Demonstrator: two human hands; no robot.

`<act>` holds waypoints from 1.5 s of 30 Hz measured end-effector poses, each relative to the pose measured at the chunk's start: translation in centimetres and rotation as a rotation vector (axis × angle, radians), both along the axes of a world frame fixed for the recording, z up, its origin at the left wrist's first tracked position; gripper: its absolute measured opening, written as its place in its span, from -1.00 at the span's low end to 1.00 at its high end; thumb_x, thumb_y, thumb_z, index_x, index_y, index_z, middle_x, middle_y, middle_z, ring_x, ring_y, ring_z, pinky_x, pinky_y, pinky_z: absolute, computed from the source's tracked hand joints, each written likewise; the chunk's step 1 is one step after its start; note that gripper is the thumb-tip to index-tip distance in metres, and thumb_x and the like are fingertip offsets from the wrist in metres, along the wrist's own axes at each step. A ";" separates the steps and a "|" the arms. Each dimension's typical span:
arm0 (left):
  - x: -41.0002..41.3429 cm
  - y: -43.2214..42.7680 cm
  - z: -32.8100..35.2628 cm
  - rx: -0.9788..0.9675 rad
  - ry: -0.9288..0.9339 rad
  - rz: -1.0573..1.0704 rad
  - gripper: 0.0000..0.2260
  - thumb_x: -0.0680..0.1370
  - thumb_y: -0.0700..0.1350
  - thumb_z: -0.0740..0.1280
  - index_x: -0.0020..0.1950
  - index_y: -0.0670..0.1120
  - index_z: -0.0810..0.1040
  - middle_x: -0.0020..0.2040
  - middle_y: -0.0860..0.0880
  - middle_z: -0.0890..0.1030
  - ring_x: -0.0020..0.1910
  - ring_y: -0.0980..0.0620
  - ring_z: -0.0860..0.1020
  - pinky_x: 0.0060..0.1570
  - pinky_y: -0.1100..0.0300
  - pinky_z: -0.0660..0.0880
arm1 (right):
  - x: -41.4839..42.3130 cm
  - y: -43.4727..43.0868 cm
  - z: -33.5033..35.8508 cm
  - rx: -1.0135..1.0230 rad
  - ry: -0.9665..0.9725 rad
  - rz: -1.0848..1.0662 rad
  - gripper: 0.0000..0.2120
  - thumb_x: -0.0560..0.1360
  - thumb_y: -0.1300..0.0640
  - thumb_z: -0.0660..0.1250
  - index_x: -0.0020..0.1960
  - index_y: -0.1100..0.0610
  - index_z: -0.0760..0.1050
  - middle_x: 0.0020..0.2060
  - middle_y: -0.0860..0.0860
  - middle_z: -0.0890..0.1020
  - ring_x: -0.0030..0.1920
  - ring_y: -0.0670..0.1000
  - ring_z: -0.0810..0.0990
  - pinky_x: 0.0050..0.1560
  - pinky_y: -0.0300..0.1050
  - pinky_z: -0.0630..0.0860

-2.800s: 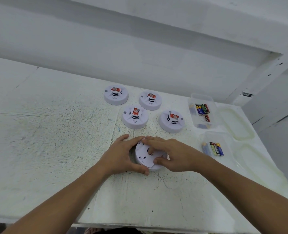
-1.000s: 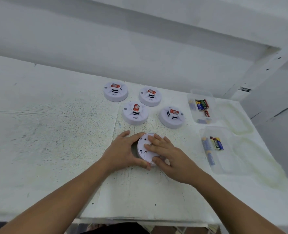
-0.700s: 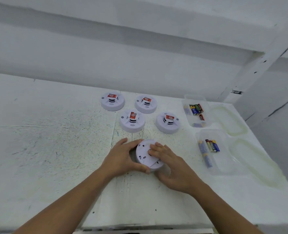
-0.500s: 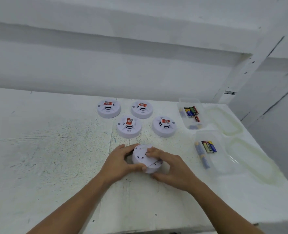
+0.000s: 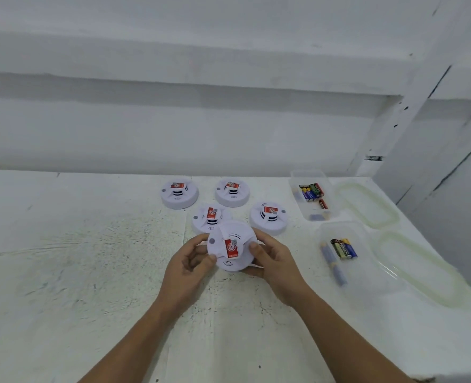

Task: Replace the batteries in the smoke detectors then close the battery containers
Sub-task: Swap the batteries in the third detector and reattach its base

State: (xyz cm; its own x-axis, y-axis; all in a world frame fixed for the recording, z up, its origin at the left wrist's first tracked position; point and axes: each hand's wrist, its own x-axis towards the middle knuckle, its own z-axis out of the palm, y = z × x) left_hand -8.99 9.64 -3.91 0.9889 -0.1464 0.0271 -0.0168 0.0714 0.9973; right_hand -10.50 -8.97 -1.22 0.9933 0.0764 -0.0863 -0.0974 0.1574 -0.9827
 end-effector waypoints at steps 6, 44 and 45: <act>0.3 0.2 0.0 -0.026 0.030 0.069 -0.80 0.45 -0.15 0.36 0.07 -0.08 0.57 -0.13 -0.23 0.63 -0.12 -0.17 0.61 -0.12 0.04 0.56 | 0.5 0.4 -1.0 0.009 0.047 -0.014 -0.75 0.60 0.17 0.19 0.22 -0.03 0.52 0.07 0.05 0.68 0.09 0.11 0.65 0.02 0.10 0.61; 0.4 0.1 -0.3 0.048 0.090 0.073 -0.89 0.46 -0.22 0.35 -0.10 -0.23 0.46 -0.32 -0.08 0.40 -0.29 0.00 0.36 -0.30 0.18 0.43 | -0.1 0.3 -2.3 -0.060 0.028 0.003 -0.72 0.58 0.16 0.23 0.27 0.05 0.50 0.04 0.03 0.69 0.05 0.07 0.67 -0.05 0.03 0.63; 0.4 0.1 -0.3 0.044 0.096 0.063 -0.88 0.46 -0.21 0.35 -0.10 -0.23 0.46 -0.31 -0.09 0.40 -0.28 -0.01 0.36 -0.30 0.18 0.44 | -0.1 0.3 -2.3 -0.062 0.027 0.004 -0.72 0.58 0.16 0.22 0.28 0.05 0.49 0.04 0.03 0.69 0.05 0.08 0.67 -0.04 0.05 0.63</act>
